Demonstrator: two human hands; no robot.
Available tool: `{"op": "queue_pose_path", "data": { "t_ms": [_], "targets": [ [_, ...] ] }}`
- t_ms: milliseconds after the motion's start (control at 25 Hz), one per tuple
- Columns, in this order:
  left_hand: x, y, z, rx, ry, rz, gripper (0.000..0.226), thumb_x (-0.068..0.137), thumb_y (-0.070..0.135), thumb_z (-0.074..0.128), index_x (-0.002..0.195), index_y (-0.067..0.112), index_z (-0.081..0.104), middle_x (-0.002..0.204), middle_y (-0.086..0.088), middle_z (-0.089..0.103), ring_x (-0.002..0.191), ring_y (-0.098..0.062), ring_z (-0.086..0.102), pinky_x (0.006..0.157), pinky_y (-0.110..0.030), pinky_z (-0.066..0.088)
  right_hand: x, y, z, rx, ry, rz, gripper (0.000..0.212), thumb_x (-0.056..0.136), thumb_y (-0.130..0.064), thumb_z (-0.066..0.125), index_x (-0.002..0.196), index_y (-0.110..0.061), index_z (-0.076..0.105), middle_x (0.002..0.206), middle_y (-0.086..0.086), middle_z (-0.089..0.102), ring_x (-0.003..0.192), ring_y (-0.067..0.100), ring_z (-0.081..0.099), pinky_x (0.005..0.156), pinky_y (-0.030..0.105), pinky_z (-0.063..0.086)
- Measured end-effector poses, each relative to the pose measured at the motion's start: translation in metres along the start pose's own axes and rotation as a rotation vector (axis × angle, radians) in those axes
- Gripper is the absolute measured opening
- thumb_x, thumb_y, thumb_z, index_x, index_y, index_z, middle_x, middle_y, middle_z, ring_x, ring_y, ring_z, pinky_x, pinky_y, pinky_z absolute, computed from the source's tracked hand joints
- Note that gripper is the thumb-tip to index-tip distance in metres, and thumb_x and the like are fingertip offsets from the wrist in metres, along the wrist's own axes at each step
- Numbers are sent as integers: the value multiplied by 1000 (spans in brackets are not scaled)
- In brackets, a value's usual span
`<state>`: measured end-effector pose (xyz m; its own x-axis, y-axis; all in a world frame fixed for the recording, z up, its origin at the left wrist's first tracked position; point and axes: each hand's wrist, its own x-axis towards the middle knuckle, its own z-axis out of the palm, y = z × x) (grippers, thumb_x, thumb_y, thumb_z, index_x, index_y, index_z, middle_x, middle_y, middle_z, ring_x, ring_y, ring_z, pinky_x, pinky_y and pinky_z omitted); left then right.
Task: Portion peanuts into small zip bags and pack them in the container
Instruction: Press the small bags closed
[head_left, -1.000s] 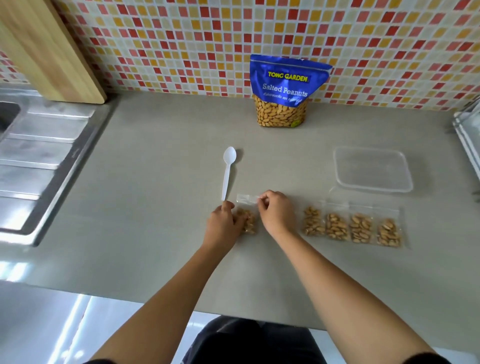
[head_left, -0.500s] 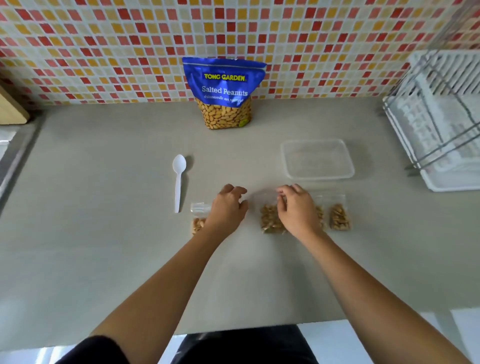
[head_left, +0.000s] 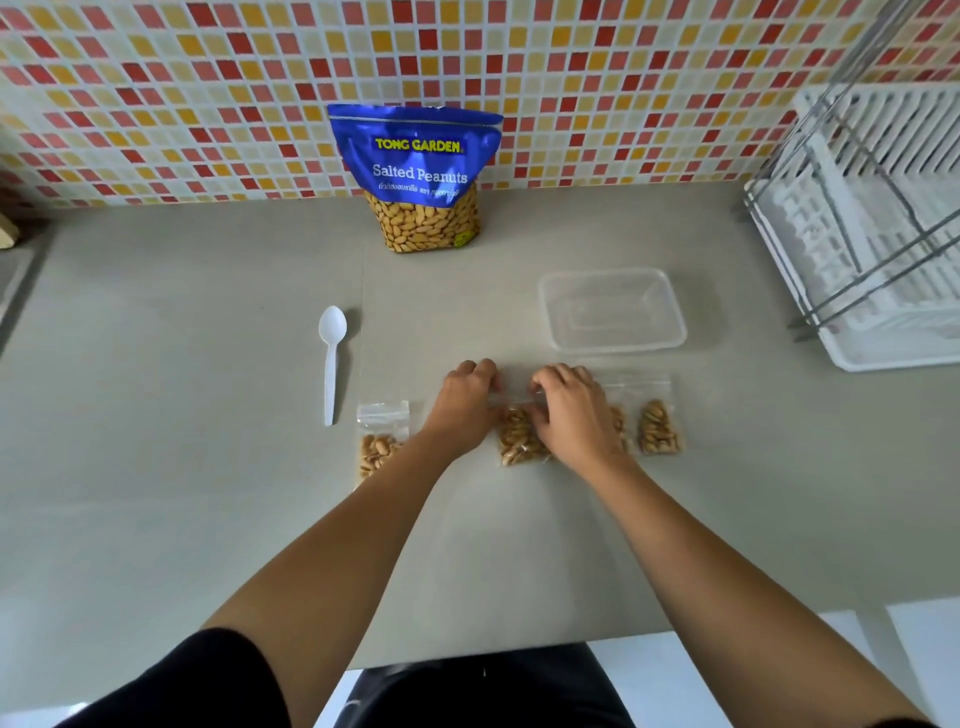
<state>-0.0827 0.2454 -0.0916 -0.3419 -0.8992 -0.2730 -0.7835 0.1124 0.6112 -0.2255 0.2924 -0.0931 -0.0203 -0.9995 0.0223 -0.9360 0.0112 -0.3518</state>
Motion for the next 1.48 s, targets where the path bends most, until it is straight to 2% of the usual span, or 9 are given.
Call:
{"op": "queue_pose_path", "data": {
  "t_ms": [80,160,280,400,640,840,960,1120,1480],
  "targets": [
    [-7,1,-7,-168,9,-22,19,80,6,64,93,13,51,86,-9,58,78,-25,55,60,-14,42,-3,-3,0,218,19,76,16,83,-13,63,98,-12,57,93,6,65,85,22,58,76,32,43],
    [-16,0,-18,-347,20,-48,20,79,9,68,91,17,55,83,-6,61,74,-18,57,59,-5,42,-5,-10,-4,602,24,251,14,83,-16,66,95,-16,57,86,0,66,77,13,59,74,26,45],
    [-27,1,-45,-584,4,-41,17,80,3,68,87,19,65,78,-5,66,75,-18,65,79,-27,56,-4,-24,-14,1019,10,352,7,85,-17,66,90,-19,61,81,-6,66,75,5,62,73,18,46],
    [-35,9,-75,-643,0,4,15,83,5,67,83,20,66,78,-4,64,75,-17,64,78,-31,58,1,-43,-27,1178,76,310,5,85,-17,66,82,-21,65,78,-4,66,73,8,61,73,20,49],
    [-39,24,-119,-320,134,124,2,85,19,66,85,18,68,76,0,67,76,-21,66,74,-31,56,19,-74,-49,1077,225,213,13,83,-22,68,74,-30,66,69,-10,65,64,9,58,66,29,47],
    [-44,31,-134,-84,229,227,10,87,21,63,90,15,70,75,10,61,67,0,52,60,-3,36,23,-87,-61,1056,213,201,14,84,-22,67,72,-30,65,67,-10,65,62,9,59,67,32,49],
    [-46,33,-136,-13,270,293,13,89,19,60,93,12,69,84,5,61,75,-5,53,67,-11,40,27,-92,-66,1037,190,211,15,84,-21,66,72,-28,65,69,-9,66,64,10,60,69,34,51],
    [-45,37,-138,95,362,321,13,89,20,57,91,11,67,88,3,60,86,-18,59,76,-34,48,28,-101,-77,850,276,171,6,87,-16,62,82,-18,65,69,-13,60,64,1,55,64,16,43],
    [-46,34,-160,246,492,292,17,91,29,54,95,16,64,92,7,59,88,-17,57,77,-34,42,41,-108,-96,790,395,120,14,89,-21,60,88,-8,65,75,-2,63,70,14,56,67,23,44]
  ]
}}
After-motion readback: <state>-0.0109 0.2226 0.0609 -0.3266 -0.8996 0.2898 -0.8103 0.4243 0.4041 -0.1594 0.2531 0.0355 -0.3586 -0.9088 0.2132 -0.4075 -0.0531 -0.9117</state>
